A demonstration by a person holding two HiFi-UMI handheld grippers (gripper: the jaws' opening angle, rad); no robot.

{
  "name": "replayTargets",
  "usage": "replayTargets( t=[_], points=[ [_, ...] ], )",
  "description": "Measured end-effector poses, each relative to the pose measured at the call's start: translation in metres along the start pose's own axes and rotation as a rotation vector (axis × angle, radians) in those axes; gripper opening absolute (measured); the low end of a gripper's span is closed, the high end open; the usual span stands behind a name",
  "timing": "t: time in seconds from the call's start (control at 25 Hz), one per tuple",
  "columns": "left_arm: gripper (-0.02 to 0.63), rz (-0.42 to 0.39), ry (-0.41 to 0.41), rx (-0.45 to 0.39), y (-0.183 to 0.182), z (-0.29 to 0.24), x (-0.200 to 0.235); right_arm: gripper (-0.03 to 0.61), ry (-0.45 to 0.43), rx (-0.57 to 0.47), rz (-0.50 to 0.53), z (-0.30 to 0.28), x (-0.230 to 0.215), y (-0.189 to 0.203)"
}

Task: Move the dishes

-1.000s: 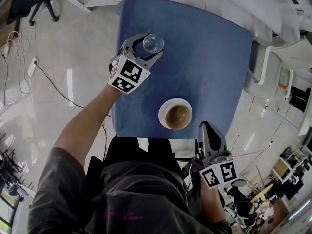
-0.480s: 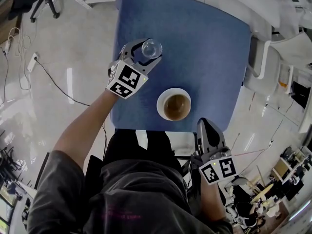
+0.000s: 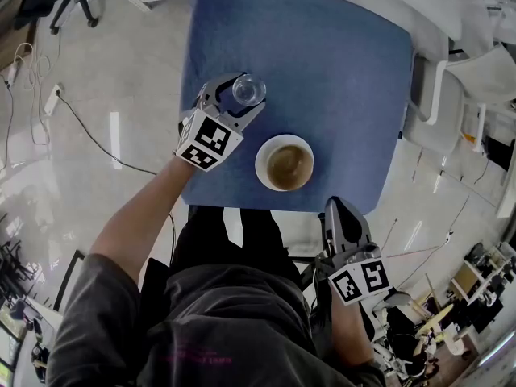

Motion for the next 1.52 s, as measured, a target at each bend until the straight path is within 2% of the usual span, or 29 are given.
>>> replayTargets(
  t=[0.36,0.88,1.2,1.36,1.52],
  points=[
    [0.267,0.008,-0.012,0.003,0.014,0.005,-0.024,0.003,-0.015,0.015,0.028,0.009,-0.003,0.016],
    [0.270,-0.014,-0.076,-0.004,0.019,0.009,-0.038,0.002,-0.028,0.006,0.044,0.024,-0.014,0.022],
    [0.301,-0.007,-0.092,0.031,0.024,0.027,-0.039,0.003,-0.041,-0.032,0.062,0.026,-0.016,0.011],
    [0.301,0.031,-0.115,0.032,0.026,0.046,-0.044,0.003,-0.065,-0.063,0.071,0.026,-0.014,0.003],
    [0.301,0.048,-0.146,0.021,0.010,0.075,-0.052,0.002,-0.093,-0.108,0.074,0.032,-0.014,-0.018]
  ],
)
Point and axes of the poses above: the fingertips, and each gripper's own axes: z backward along the fingers, x to its left, y out of its underside, the point moved 3 cm from there along z, backward along the fingers, and after that the axes turned 3 degrees about y, right-handed, at the moved point
